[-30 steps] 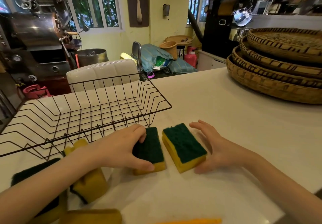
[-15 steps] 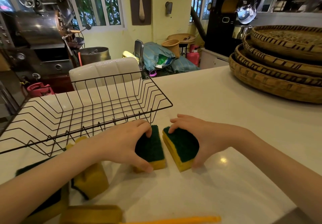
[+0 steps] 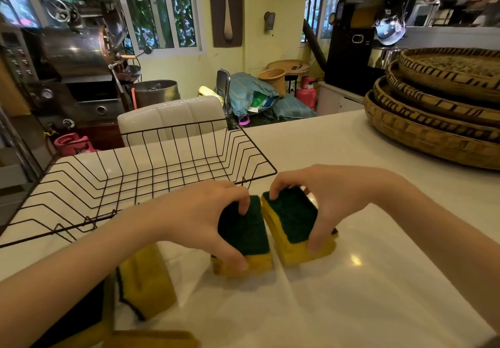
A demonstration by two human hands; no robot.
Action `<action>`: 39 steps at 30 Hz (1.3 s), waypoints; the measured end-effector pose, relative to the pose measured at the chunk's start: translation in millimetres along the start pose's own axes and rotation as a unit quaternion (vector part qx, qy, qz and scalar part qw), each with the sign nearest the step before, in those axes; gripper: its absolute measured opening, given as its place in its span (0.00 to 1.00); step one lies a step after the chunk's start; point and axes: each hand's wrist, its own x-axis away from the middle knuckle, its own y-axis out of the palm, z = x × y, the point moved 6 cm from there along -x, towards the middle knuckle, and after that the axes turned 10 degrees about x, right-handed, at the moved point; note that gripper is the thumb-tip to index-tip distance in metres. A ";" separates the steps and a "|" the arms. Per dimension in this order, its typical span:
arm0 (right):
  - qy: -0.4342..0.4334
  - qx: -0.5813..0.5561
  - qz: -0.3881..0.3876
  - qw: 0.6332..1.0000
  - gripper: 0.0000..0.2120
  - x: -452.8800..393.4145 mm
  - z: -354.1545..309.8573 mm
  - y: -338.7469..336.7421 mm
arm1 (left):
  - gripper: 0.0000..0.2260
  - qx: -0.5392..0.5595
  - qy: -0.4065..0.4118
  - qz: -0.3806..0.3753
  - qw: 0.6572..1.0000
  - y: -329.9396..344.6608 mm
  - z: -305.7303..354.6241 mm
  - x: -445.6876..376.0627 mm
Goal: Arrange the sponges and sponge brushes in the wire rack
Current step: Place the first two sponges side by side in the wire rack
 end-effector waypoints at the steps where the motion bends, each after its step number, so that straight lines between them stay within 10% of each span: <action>1: -0.003 -0.004 0.001 1.000 0.34 1.0 -0.3 -7.8 | 0.26 0.000 0.004 0.004 1.000 -7.2 2.5 2.0; 13: -0.052 -0.106 0.091 0.989 0.35 -34.2 7.3 -96.0 | 0.34 0.262 -0.013 0.131 0.956 -94.8 -60.3 1.9; 26: -0.112 -0.247 0.143 0.952 0.38 -151.6 17.8 -103.3 | 0.28 0.106 -0.131 0.167 0.972 -79.7 -164.9 -52.6; 39: -0.076 -0.056 0.127 0.987 0.38 -211.7 12.3 -70.6 | 0.30 0.097 -0.154 0.136 0.974 -58.8 -195.8 -67.7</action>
